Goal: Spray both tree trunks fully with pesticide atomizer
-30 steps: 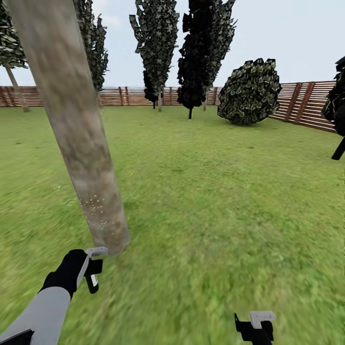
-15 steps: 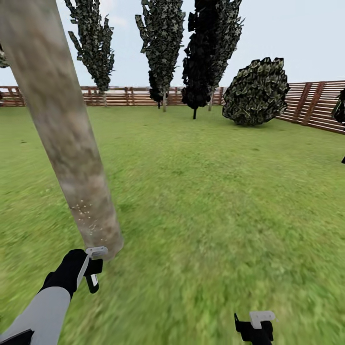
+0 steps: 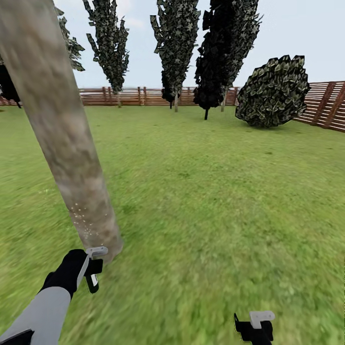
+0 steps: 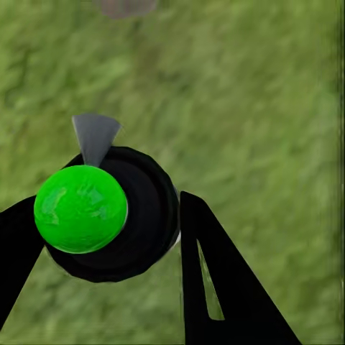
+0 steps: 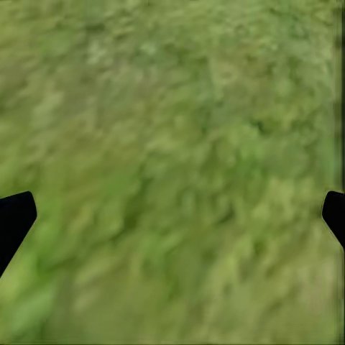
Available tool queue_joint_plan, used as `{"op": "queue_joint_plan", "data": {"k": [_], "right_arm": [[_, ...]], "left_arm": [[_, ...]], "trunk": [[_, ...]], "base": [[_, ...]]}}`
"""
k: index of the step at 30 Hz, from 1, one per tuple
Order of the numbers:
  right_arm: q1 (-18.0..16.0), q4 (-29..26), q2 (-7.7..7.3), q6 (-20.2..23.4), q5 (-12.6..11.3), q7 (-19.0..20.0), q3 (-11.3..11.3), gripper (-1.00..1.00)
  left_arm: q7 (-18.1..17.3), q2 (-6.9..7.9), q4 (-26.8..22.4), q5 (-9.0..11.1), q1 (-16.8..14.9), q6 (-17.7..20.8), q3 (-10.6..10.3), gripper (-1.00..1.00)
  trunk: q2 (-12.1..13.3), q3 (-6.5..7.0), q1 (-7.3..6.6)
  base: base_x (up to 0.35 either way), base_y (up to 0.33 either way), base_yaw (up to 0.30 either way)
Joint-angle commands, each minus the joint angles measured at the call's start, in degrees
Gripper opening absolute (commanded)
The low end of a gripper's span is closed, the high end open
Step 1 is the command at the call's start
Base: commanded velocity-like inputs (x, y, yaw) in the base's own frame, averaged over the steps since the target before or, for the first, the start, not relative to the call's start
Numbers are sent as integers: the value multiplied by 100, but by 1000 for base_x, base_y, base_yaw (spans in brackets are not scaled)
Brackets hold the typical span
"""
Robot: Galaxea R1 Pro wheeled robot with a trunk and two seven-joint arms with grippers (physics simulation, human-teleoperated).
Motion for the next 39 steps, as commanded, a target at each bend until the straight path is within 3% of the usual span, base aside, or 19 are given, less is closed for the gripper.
{"op": "queue_joint_plan", "data": {"k": [1,25,39], "right_arm": [[-3,2,-1,-13,-45,-17,50,100],[-3,2,-1,-12,-45,-17,50,100],[-3,2,-1,-13,-45,-17,54,100]], "left_arm": [[-58,-4,-10,-63,-5,17,28,-100],[-50,-4,-46,-63,-2,-55,15,-100],[13,-4,-39,-63,-1,-66,15,-100]], "trunk": [[-2,-5,1],[-2,-5,1],[-2,-5,1]], "base": [[150,-244,12],[144,-247,245],[116,-261,99]]}}
